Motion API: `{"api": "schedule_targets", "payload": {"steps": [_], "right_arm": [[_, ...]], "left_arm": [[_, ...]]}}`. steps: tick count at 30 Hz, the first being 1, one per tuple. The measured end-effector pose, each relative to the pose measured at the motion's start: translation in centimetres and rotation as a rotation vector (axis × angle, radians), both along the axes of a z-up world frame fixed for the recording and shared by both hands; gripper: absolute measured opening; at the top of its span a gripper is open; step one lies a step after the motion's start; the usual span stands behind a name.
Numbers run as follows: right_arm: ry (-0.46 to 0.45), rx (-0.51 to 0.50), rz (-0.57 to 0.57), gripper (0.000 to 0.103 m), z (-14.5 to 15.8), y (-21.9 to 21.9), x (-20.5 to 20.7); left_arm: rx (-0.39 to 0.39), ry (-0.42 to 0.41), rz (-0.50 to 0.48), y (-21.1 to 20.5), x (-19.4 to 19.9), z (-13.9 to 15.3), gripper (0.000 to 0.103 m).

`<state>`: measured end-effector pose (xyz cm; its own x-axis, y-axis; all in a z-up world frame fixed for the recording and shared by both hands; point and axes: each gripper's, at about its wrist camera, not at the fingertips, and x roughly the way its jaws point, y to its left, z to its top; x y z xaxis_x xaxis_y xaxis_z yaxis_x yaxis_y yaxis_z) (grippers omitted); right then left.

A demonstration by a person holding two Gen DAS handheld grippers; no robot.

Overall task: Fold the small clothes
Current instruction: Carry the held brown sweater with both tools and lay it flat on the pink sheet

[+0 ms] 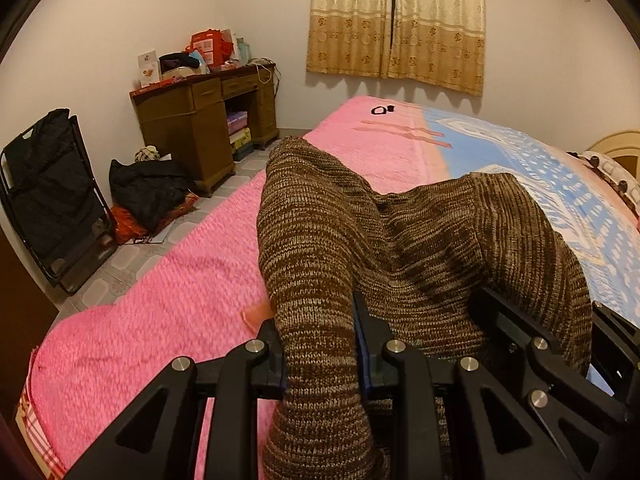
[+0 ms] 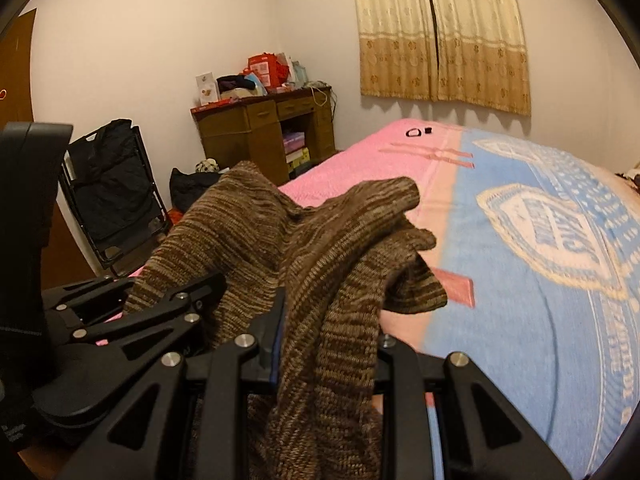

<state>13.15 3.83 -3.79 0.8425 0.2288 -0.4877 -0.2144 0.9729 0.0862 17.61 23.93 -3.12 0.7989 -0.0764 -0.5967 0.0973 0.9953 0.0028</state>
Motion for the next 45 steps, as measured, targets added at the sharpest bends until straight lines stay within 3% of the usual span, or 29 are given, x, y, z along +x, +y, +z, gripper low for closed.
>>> {"api": "schedule_targets", "payload": {"steps": [6, 11, 14, 16, 19, 20, 24, 29, 30, 33, 34, 36, 38, 40, 43, 45], "right_arm": [[0.006, -0.011, -0.033, 0.026, -1.2, 0.1, 3.4], [0.103, -0.028, -0.050, 0.027, -3.6, 0.1, 6.5], [0.192, 0.008, -0.055, 0.031, -5.4, -0.8, 8.0], [0.224, 0.078, -0.038, 0.038, -5.5, -2.0, 8.0], [0.248, 0.109, -0.070, 0.067, -4.9, -4.1, 7.1], [0.243, 0.136, -0.090, 0.071, -4.7, -5.4, 6.2], [0.236, 0.252, -0.112, 0.071, -4.2, -8.7, 1.1], [0.269, 0.372, -0.043, 0.072, -5.3, -8.5, -3.4], [0.282, 0.371, -0.026, 0.072, -5.6, -8.0, -3.4], [0.315, 0.287, 0.006, 0.072, -6.8, -5.4, -3.4], [0.295, 0.244, 0.002, 0.071, -6.7, -4.9, -3.7], [0.286, 0.138, 0.003, 0.049, -6.7, -3.5, -4.2], [0.299, 0.127, 0.003, 0.030, -6.6, -3.0, -4.7], [0.348, 0.206, 0.018, 0.023, -6.5, -3.6, -4.4], [0.426, 0.453, 0.061, 0.019, -6.7, -6.2, -4.2], [0.454, 0.566, 0.070, 0.018, -6.9, -7.6, -4.1]], "left_arm": [[0.010, 0.036, 0.023, 0.0, 3.2, -1.9, 0.025], [0.025, 0.124, 0.019, 0.3, 5.4, -4.4, 0.027], [-0.051, 0.169, 0.015, 1.8, 5.7, -4.7, 0.040], [-0.064, 0.182, 0.022, 3.0, 5.2, -4.3, 0.057], [-0.072, 0.176, 0.019, 4.5, 3.2, -3.3, 0.060], [-0.083, 0.171, 0.017, 5.0, 2.4, -3.1, 0.061], [-0.154, 0.175, -0.015, 6.2, -0.8, -3.5, 0.062], [-0.255, 0.215, -0.062, 5.7, -2.6, -5.0, 0.062], [-0.257, 0.246, -0.063, 5.4, -2.5, -5.6, 0.062], [-0.219, 0.231, -0.033, 4.5, -2.6, -5.8, 0.062], [-0.204, 0.231, -0.020, 4.2, -2.6, -5.7, 0.062], [-0.178, 0.229, -0.008, 3.5, -2.6, -5.6, 0.062], [-0.148, 0.226, -0.019, 2.8, -2.9, -5.4, 0.054], [-0.111, 0.219, -0.027, 2.3, -3.1, -5.2, 0.038], [-0.090, 0.223, -0.033, 2.6, -3.7, -4.5, 0.032], [-0.085, 0.219, -0.031, 2.9, -4.2, -4.0, 0.026]]}}
